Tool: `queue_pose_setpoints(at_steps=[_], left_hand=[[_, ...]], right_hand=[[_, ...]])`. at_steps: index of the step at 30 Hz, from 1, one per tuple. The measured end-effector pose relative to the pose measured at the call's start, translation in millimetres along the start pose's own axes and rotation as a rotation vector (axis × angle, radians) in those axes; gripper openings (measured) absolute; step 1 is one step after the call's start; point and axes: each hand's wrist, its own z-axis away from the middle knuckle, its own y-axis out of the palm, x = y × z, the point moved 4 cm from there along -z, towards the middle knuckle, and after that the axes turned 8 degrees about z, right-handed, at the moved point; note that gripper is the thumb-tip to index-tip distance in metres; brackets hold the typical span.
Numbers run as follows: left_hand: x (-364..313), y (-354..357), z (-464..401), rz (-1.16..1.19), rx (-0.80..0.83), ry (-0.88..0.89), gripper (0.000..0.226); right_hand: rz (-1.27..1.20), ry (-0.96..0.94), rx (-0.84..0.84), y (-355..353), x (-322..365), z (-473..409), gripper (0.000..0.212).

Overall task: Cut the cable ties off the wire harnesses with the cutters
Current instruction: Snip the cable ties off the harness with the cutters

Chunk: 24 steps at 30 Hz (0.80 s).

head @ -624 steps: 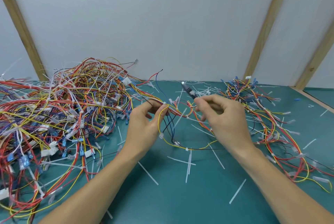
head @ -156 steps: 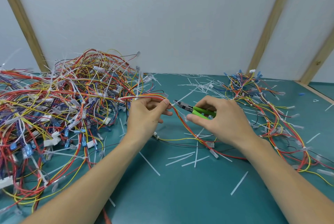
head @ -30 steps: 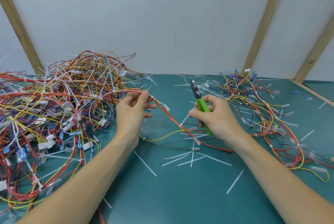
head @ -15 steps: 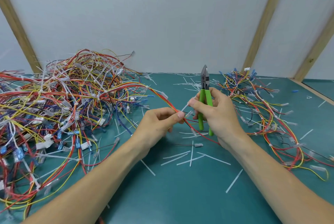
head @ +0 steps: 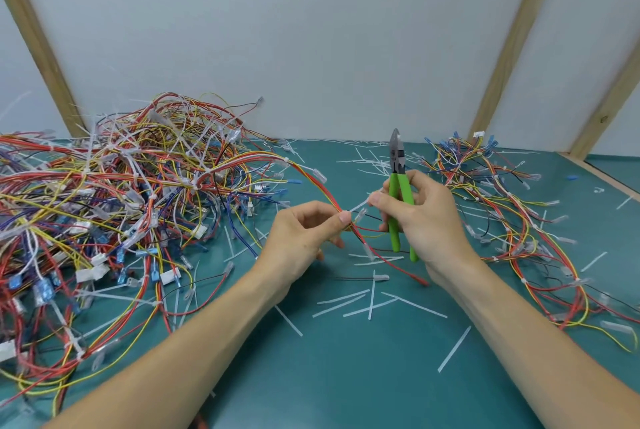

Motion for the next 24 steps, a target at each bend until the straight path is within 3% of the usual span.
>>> queue_pose_setpoints(at_steps=[7,18,24], left_hand=[[-1.9,-6.3,-3.6,0.064,-0.034,0.032,0.014],[-5.0,-32.4,-8.0,0.179,-0.302,0.052,0.012],[-7.1,-29.3,-7.7,0.243,-0.269,0.034,0.010]], right_hand=[[0.067,0.044,0.055,-3.2,4.5,1.0,0.026],[0.074,0.270,0.593,7.5,0.5,9.6,0.041],[0.086,0.302,0.649,11.8,-2.5,13.2,0.041]])
